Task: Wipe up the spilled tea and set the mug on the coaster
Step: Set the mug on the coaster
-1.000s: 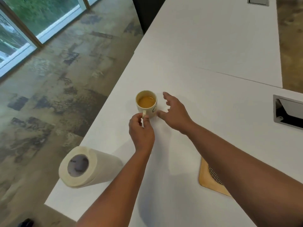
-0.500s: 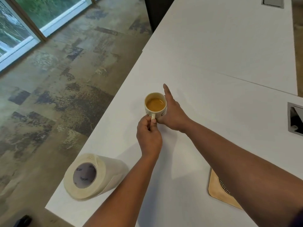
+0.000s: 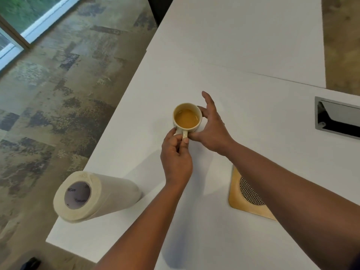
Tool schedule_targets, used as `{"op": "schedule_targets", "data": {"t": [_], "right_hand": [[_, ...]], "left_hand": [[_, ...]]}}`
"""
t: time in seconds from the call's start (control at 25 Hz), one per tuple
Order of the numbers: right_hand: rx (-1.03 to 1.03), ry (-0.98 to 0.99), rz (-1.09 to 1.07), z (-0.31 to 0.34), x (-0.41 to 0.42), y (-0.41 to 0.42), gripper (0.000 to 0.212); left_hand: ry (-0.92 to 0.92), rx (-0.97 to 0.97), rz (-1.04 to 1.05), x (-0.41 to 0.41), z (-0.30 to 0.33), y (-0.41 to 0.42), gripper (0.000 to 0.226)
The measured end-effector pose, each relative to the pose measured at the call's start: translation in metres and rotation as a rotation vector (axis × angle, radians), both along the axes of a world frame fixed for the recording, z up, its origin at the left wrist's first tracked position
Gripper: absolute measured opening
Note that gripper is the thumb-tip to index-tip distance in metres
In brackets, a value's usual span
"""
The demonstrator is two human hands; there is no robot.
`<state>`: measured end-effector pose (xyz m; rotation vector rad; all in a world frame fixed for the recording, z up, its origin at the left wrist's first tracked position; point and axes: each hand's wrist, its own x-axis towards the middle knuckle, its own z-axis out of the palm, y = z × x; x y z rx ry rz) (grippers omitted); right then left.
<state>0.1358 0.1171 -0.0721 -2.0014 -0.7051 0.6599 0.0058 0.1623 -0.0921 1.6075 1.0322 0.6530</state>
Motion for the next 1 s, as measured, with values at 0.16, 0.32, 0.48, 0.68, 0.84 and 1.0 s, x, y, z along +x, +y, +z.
{"op": "schedule_targets", "data": {"t": [0.16,0.32,0.48,0.68,0.84,1.0], "right_hand": [[0.011,0.025,-0.070,0.010,0.005,-0.064,0.122],[-0.016,0.037,-0.145,0.013,0.004,-0.134,0.119],[-0.066,0.076,-0.188,0.010,-0.006,-0.196,0.121],[-0.059,0.114,-0.224,-0.002,-0.023,-0.238,0.122],[-0.045,0.134,-0.229,-0.006,-0.030,-0.251,0.120],[-0.042,0.140,-0.227,-0.008,-0.031,-0.255,0.119]], "left_hand": [[0.009,-0.003,-0.146,0.004,0.004,-0.043,0.009],[0.002,-0.051,-0.318,0.004,0.008,-0.094,0.013],[0.019,-0.106,-0.416,-0.006,0.000,-0.142,0.017],[0.030,-0.090,-0.474,-0.023,-0.011,-0.179,0.010],[0.021,-0.077,-0.484,-0.029,-0.013,-0.190,0.010],[0.025,-0.077,-0.476,-0.030,-0.017,-0.193,0.009]]}}
